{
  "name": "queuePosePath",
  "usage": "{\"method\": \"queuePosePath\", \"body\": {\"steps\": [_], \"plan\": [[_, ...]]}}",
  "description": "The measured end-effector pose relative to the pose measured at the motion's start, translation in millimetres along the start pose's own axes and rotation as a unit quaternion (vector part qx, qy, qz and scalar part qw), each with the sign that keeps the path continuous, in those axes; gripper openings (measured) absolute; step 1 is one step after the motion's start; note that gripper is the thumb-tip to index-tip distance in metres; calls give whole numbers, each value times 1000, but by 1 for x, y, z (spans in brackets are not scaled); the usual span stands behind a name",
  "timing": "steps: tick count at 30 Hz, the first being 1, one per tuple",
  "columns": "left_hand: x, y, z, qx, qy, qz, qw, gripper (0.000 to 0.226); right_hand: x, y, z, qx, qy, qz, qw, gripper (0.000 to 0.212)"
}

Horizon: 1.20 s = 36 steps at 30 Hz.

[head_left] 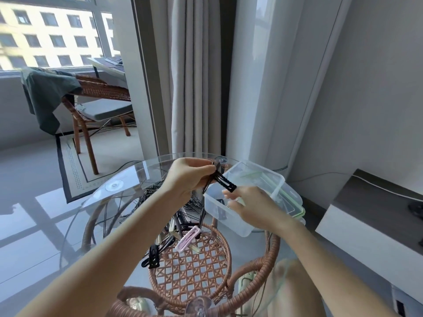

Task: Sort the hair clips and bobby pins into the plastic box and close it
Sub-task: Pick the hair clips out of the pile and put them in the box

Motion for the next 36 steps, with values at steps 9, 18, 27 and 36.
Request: {"method": "queuePosePath", "body": {"steps": [9, 18, 27, 36], "plan": [[9, -26, -57, -42, -387, -152, 909, 19, -37, 43, 50, -102, 61, -57, 991, 26], [22, 24, 49, -145, -515, -147, 832, 18, 55, 33, -31, -14, 40, 140, 989, 34], [127, 70, 113, -98, -670, 3, 736, 87, 58, 0, -134, 99, 175, 21, 979, 88], [121, 61, 115, -136, -588, -54, 795, 47, 78, 3, -126, -42, 89, 94, 991, 33]]}}
Point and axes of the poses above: each hand's wrist, its own y-axis away from the middle knuckle, its own z-axis out of the back of the hand, x = y × z, the point moved 7 cm from there along -y, towards the middle knuckle, and after that the axes turned 11 degrees about z, right-handed, at the moved point
